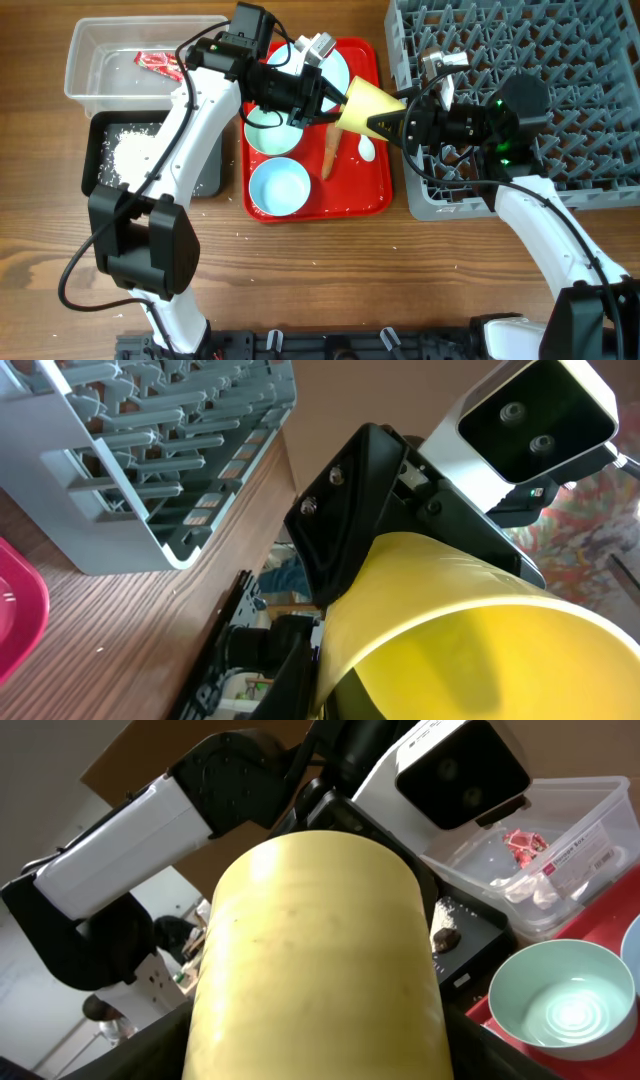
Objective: Sort waste into correct bins and load items into the dishwasher rack
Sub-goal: 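Grasp the yellow cup with the right gripper from the left gripper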
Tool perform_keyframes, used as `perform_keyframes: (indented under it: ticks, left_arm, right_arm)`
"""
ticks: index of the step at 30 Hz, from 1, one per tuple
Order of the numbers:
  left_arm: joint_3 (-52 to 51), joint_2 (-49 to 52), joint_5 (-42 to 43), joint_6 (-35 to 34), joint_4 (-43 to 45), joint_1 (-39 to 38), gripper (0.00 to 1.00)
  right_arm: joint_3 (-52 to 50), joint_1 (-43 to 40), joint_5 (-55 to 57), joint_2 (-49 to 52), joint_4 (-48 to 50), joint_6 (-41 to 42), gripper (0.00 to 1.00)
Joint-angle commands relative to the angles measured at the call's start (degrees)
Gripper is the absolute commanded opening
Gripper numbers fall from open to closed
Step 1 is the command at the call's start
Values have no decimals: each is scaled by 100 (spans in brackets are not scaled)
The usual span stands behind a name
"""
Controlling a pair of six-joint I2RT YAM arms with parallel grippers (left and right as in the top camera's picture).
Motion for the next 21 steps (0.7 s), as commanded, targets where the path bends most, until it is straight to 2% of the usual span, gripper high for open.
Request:
perform_keyframes:
  ticks: [1,4,9,13,21]
  left_arm:
    - [24,-118,153,-15,33,4,4]
    - [24,-118,153,-15,31,4,4]
    - [24,-118,153,-15,72,4,4]
    - [24,-118,153,-13,72,4,12]
    - [24,-118,153,-13,74,4,14]
  right_arm:
    - [63,35,-92,2,37,-59,69]
    - [63,35,-66,2,39,-55,61]
    - [63,33,-48,0,70,46,59]
    - [63,28,-48,0,197,133,59]
    - [63,-205,-221,-9,664,566,55]
